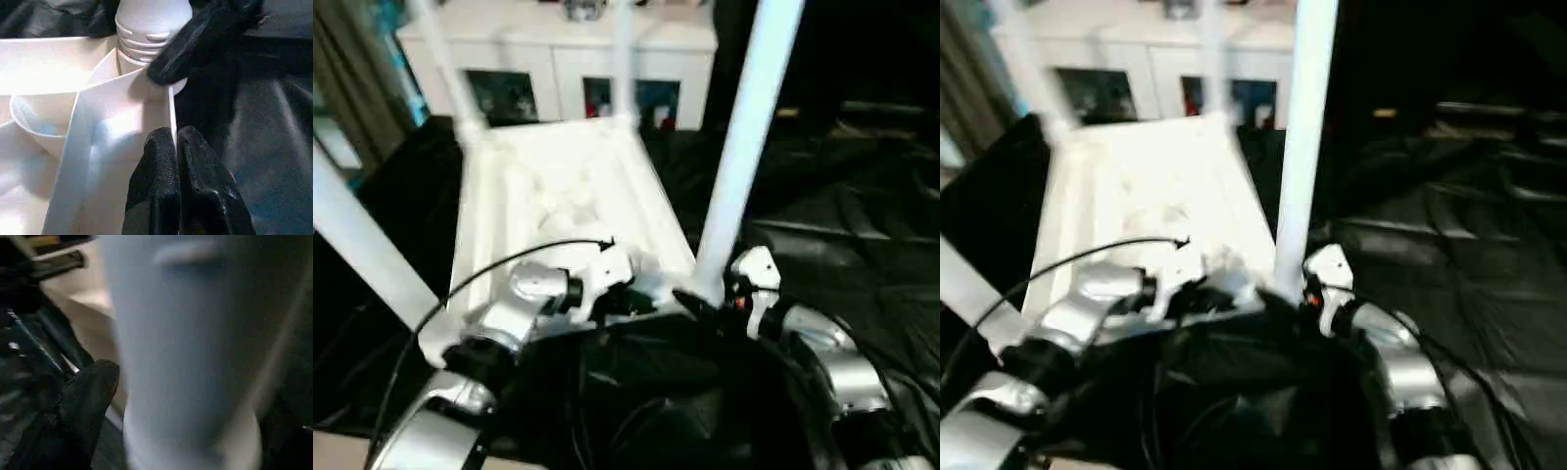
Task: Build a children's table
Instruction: Rotate leg to tighten
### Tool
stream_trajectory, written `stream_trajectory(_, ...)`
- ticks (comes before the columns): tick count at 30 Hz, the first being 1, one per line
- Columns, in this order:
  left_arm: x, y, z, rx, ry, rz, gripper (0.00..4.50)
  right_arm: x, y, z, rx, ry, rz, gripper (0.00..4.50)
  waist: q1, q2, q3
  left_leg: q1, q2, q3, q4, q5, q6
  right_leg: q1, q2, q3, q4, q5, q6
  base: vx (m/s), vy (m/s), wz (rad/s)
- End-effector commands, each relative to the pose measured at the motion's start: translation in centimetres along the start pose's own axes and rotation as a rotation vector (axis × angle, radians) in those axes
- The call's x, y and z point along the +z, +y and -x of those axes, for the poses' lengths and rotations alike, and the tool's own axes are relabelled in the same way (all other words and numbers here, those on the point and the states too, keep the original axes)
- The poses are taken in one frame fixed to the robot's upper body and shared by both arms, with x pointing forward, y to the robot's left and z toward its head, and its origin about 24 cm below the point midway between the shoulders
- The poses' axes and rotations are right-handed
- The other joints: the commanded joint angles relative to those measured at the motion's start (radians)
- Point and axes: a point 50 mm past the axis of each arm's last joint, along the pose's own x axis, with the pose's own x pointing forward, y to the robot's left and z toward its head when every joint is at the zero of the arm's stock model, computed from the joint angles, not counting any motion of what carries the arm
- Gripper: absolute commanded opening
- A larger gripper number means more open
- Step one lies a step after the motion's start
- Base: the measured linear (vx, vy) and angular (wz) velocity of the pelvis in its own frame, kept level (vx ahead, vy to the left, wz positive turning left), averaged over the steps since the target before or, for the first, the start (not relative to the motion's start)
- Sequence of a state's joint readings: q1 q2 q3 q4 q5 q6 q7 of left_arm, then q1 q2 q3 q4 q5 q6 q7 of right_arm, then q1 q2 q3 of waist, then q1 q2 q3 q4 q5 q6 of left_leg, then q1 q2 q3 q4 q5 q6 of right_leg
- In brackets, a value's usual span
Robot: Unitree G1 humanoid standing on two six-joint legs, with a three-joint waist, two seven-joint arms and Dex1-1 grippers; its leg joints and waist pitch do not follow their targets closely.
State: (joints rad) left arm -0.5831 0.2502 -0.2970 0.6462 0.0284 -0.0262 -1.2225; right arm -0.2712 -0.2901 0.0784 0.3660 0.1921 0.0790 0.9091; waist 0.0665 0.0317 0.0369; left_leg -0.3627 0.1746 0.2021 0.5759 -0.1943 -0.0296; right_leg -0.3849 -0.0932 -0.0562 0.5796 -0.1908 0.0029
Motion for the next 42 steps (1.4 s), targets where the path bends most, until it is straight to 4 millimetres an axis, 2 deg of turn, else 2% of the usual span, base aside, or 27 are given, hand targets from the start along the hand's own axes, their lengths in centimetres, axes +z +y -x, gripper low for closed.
stream_trajectory(1,-0.3,-1.6,-1.1,-0.169,0.008,0.001,0.0,0.0,1.2,0.0,0.165,0.041,-0.01,3.87,0.006,-0.012,-0.062,0.009,0.062,-0.019,-0.052,-0.068,0.128,0.038,-0.059,0.04,-0.027,0.105,-0.306,0.065,-0.03,0.01)
stream_trajectory(2,-0.3,-1.7,-0.8,-0.182,0.013,0.002,0.0,0.0,1.2,0.2,0.183,0.052,-0.009,3.87,0.011,-0.012,-0.066,0.005,0.06,-0.02,-0.045,-0.022,0.155,0.042,-0.06,0.038,-0.018,0.176,-0.313,0.052,-0.02,0.02)
stream_trajectory(3,-0.3,-1.7,-0.8,-0.185,0.014,0.002,0.0,0.0,1.2,0.3,0.186,0.054,-0.009,3.87,0.014,-0.013,-0.067,0.002,0.059,-0.019,-0.04,0.002,0.174,0.039,-0.061,0.038,-0.014,0.212,-0.318,0.0,0.0,0.0)
stream_trajectory(5,-0.5,-1.6,-0.3,-0.198,0.025,-0.003,0.0,0.1,1.1,0.8,0.223,0.072,-0.002,3.87,0.022,-0.014,-0.064,-0.002,0.06,-0.019,-0.037,-0.011,0.178,0.035,-0.064,0.037,-0.014,0.187,-0.314,0.0,0.0,0.0)
stream_trajectory(7,-0.6,-1.7,-0.1,-0.213,0.03,0.001,0.0,0.1,1.1,1.1,0.234,0.08,0.007,3.87,0.024,-0.012,-0.056,0.001,0.064,-0.02,-0.046,-0.096,0.143,0.033,-0.063,0.035,-0.029,0.02,-0.295,0.0,0.0,0.0)
stream_trajectory(8,-0.6,-1.7,0.0,-0.217,0.027,0.003,0.0,0.0,1.0,1.2,0.236,0.083,0.01,3.87,0.024,-0.012,-0.053,0.002,0.065,-0.021,-0.05,-0.122,0.129,0.032,-0.063,0.035,-0.033,-0.026,-0.29,0.0,0.0,0.0)
stream_trajectory(9,-0.6,-1.7,0.1,-0.219,0.025,0.005,0.0,0.1,1.0,1.3,0.236,0.085,0.012,3.87,0.024,-0.009,-0.051,0.006,0.067,-0.021,-0.055,-0.164,0.099,0.03,-0.062,0.036,-0.041,-0.099,-0.279,0.0,0.0,0.0)
stream_trajectory(10,-0.6,-1.7,0.1,-0.219,0.025,0.005,0.0,0.1,1.0,1.3,0.236,0.085,0.012,3.87,0.023,-0.009,-0.05,0.007,0.068,-0.022,-0.057,-0.181,0.085,0.029,-0.062,0.037,-0.043,-0.124,-0.274,0.0,0.0,0.0)
stream_trajectory(11,-0.6,-1.7,0.1,-0.22,0.025,0.005,0.0,0.1,1.0,1.4,0.238,0.085,0.01,3.63,0.022,-0.01,-0.048,0.009,0.069,-0.023,-0.061,-0.209,0.064,0.029,-0.062,0.038,-0.047,-0.165,-0.264,0.0,0.0,0.0)
stream_trajectory(13,-0.5,-1.7,0.2,-0.223,0.025,0.007,0.0,0.2,0.9,1.5,0.244,0.086,0.004,3.54,0.021,-0.011,-0.047,0.009,0.068,-0.024,-0.065,-0.223,0.045,0.03,-0.062,0.04,-0.049,-0.192,-0.25,0.0,0.0,0.0)
stream_trajectory(14,-0.5,-1.7,0.2,-0.223,0.025,0.007,0.0,0.2,0.9,1.5,0.246,0.087,0.004,3.54,0.021,-0.011,-0.048,0.009,0.068,-0.024,-0.066,-0.223,0.043,0.029,-0.062,0.04,-0.05,-0.191,-0.248,0.0,0.0,0.0)
stream_trajectory(16,-0.5,-1.6,0.2,-0.223,0.025,0.007,0.0,0.2,1.0,1.5,0.249,0.087,0.003,3.26,0.022,-0.012,-0.049,0.011,0.067,-0.023,-0.064,-0.218,0.04,0.027,-0.062,0.043,-0.049,-0.17,-0.251,0.0,0.0,0.0)
stream_trajectory(21,-0.4,-1.3,0.2,-0.185,0.018,0.004,0.0,-0.1,1.3,1.3,0.243,0.081,-0.014,2.86,0.023,-0.011,-0.053,0.004,0.064,-0.023,-0.058,-0.164,0.063,0.033,-0.062,0.04,-0.04,-0.091,-0.261,0.0,0.0,0.0)
stream_trajectory(24,-0.3,-0.3,-0.6,-0.044,0.033,0.016,0.0,-1.1,1.4,0.3,0.116,0.051,-0.073,2.78,0.022,-0.01,-0.048,0.005,0.065,-0.023,-0.062,-0.197,0.054,0.028,-0.063,0.041,-0.047,-0.146,-0.255,0.0,0.0,0.0)
stream_trajectory(26,-0.2,0.0,-1.0,-0.001,0.03,0.03,0.0,-1.5,1.5,-0.2,0.055,0.04,-0.09,2.76,0.016,-0.013,-0.041,0.011,0.063,-0.026,-0.069,-0.267,0.02,0.023,-0.066,0.042,-0.061,-0.27,-0.233,0.0,0.0,0.0)
stream_trajectory(27,0.0,0.2,-1.4,0.038,0.022,0.042,0.0,-1.8,1.5,-0.6,0.001,0.031,-0.105,2.76,0.012,-0.013,-0.036,0.019,0.062,-0.032,-0.075,-0.332,-0.009,0.022,-0.072,0.043,-0.076,-0.406,-0.196,0.0,0.0,0.0)
stream_trajectory(30,0.2,0.4,-2.0,0.079,0.01,0.055,0.0,-2.2,1.5,-1.2,-0.083,0.024,-0.138,2.75,0.007,-0.012,-0.033,0.022,0.063,-0.038,-0.083,-0.37,-0.027,0.018,-0.07,0.043,-0.085,-0.461,-0.165,0.0,0.0,0.0)
stream_trajectory(32,0.5,0.6,-3.1,0.13,0.012,0.062,0.0,-2.5,1.4,-2.2,-0.215,0.016,-0.184,2.75,-0.002,-0.012,-0.029,0.022,0.061,-0.041,-0.086,-0.405,-0.039,0.015,-0.07,0.043,-0.089,-0.504,-0.146,0.0,0.0,0.0)
stream_trajectory(33,0.9,0.8,-4.0,0.174,0.01,0.065,0.0,-2.6,1.2,-3.1,-0.316,0.005,-0.234,2.75,-0.012,-0.01,-0.028,0.028,0.058,-0.047,-0.087,-0.443,-0.054,0.009,-0.07,0.041,-0.097,-0.562,-0.123,0.0,0.0,0.0)
stream_trajectory(35,1.1,0.8,-4.4,0.192,0.008,0.067,0.0,-2.5,1.2,-3.5,-0.349,0.004,-0.251,2.75,-0.022,-0.01,-0.029,0.03,0.056,-0.05,-0.087,-0.464,-0.057,0.007,-0.07,0.039,-0.1,-0.576,-0.116,0.0,0.0,0.0)
stream_trajectory(37,1.5,0.8,-5.2,0.228,0.0,0.072,0.0,-2.3,1.6,-4.6,-0.366,0.01,-0.237,2.75,-0.024,-0.003,-0.029,0.03,0.056,-0.051,-0.09,-0.472,-0.052,0.009,-0.068,0.037,-0.105,-0.57,-0.108,0.0,0.0,0.0)
stream_trajectory(38,1.8,0.8,-5.5,0.23,-0.007,0.075,0.0,-2.0,2.0,-5.1,-0.339,0.006,-0.209,2.75,-0.026,-0.004,-0.03,0.032,0.054,-0.05,-0.09,-0.478,-0.048,0.007,-0.067,0.035,-0.11,-0.566,-0.105,0.0,0.0,0.0)
stream_trajectory(39,2.0,0.6,-5.9,0.227,-0.016,0.076,0.0,-1.6,2.4,-5.7,-0.311,-0.012,-0.182,3.1,-0.028,-0.004,-0.028,0.034,0.054,-0.049,-0.091,-0.49,-0.044,0.004,-0.066,0.036,-0.113,-0.557,-0.108,0.0,0.0,0.0)
stream_trajectory(40,2.1,0.6,-6.1,0.225,-0.02,0.076,0.0,-1.4,2.6,-5.9,-0.3,-0.021,-0.177,3.1,-0.028,-0.004,-0.029,0.035,0.055,-0.048,-0.091,-0.494,-0.042,0.004,-0.066,0.036,-0.114,-0.554,-0.109,0.0,0.0,0.0)
stream_trajectory(41,2.2,0.5,-6.2,0.217,-0.024,0.078,0.0,-1.2,2.8,-6.2,-0.284,-0.034,-0.182,3.44,-0.029,-0.005,-0.029,0.033,0.055,-0.048,-0.092,-0.494,-0.038,0.004,-0.066,0.036,-0.113,-0.543,-0.112,0.0,0.0,0.0)
stream_trajectory(42,2.3,0.4,-6.3,0.206,-0.028,0.073,0.0,-1.0,3.0,-6.3,-0.264,-0.044,-0.188,3.47,-0.029,-0.006,-0.031,0.028,0.055,-0.049,-0.094,-0.484,-0.034,0.008,-0.066,0.037,-0.11,-0.524,-0.116,0.0,0.0,0.0)
